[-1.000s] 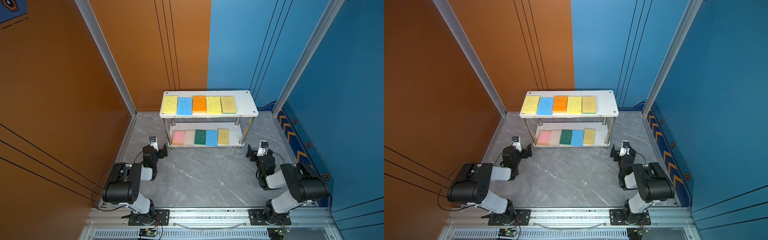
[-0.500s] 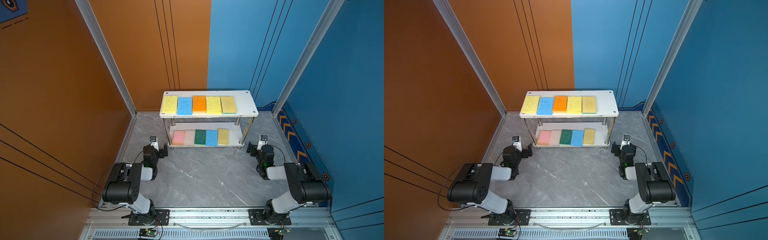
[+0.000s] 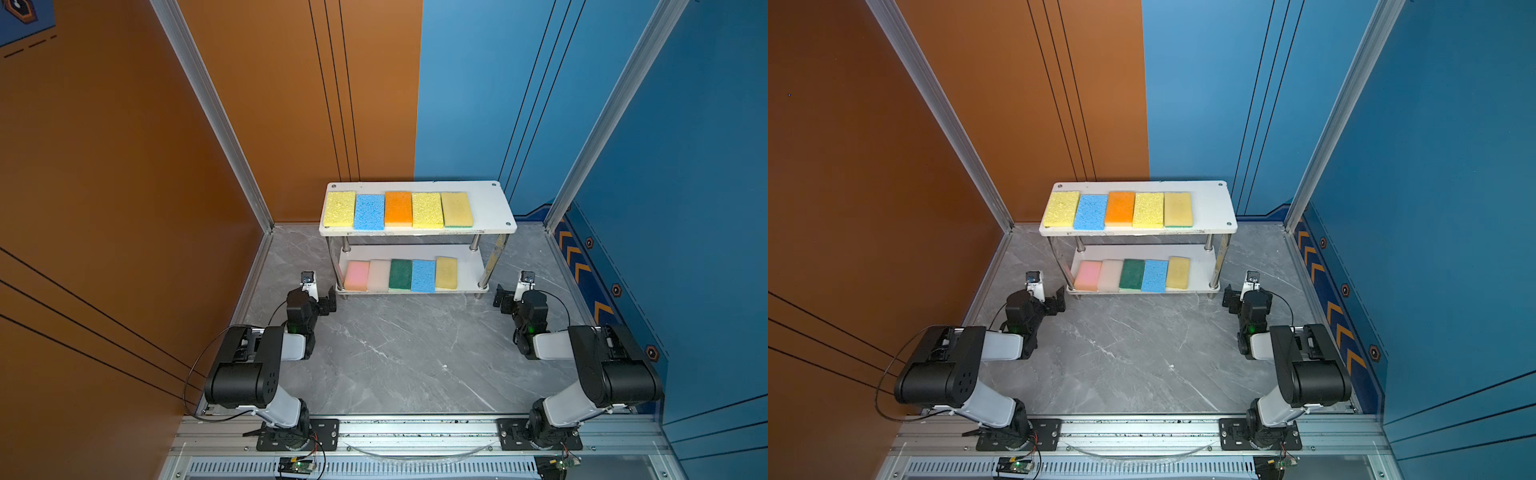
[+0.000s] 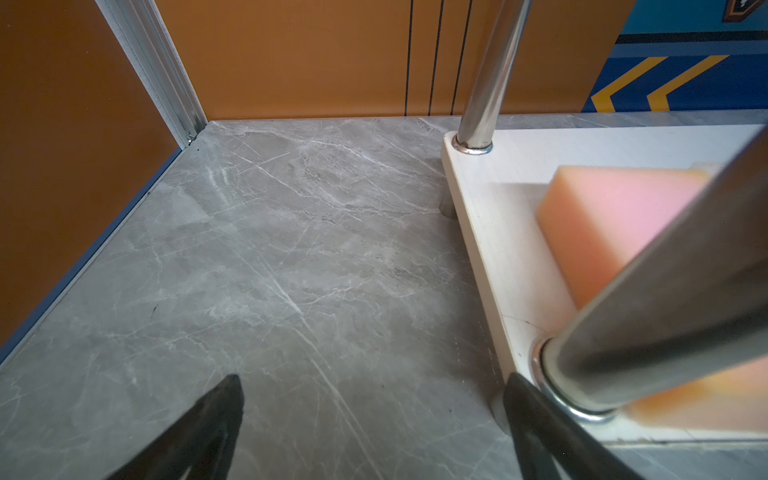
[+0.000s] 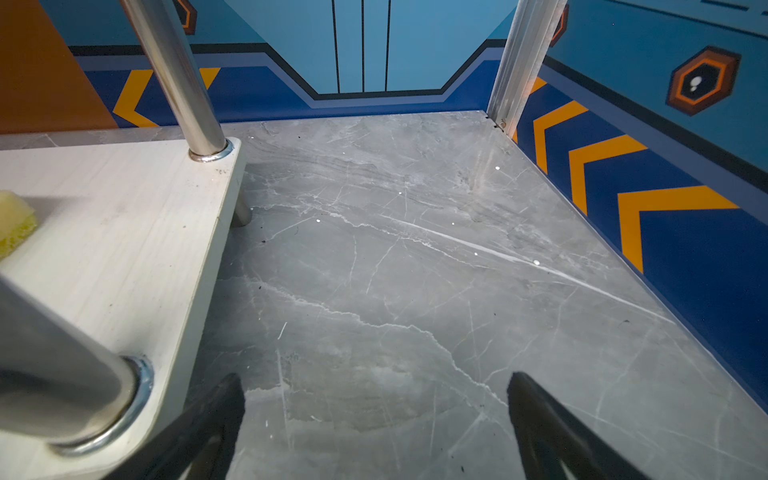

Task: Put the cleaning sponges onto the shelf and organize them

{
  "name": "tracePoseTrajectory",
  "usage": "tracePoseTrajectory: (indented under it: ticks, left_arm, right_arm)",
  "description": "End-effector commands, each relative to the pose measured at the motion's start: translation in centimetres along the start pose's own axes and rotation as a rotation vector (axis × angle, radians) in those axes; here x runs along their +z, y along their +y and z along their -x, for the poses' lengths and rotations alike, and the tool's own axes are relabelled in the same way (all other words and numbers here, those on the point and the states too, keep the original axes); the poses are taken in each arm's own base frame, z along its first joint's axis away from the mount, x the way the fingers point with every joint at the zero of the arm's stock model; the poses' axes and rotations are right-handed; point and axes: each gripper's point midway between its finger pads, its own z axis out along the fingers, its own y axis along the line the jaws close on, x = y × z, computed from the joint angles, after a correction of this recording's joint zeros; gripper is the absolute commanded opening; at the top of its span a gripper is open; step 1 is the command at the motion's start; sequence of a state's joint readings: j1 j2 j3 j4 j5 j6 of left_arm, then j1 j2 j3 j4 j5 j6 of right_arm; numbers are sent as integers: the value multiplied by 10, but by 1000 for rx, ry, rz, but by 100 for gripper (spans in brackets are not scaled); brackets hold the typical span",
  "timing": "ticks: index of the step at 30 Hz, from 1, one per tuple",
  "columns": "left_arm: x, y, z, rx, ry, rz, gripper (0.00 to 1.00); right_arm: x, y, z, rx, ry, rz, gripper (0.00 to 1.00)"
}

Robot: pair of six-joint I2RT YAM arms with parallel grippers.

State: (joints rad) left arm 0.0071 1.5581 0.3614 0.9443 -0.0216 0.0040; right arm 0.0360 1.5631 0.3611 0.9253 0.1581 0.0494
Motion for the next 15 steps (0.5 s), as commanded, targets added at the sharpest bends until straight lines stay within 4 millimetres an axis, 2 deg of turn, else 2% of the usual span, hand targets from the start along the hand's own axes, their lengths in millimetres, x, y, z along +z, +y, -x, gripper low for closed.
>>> tracePoseTrajectory:
  ticks: [1,15]
  left_arm:
    - [3,-5,1,14,5,-21,98]
    - [3,-5,1,12,6,-22,98]
  right_arm:
    - [0,1,7,14,-11,7,100]
    - [0,1,7,15,-12,5,100]
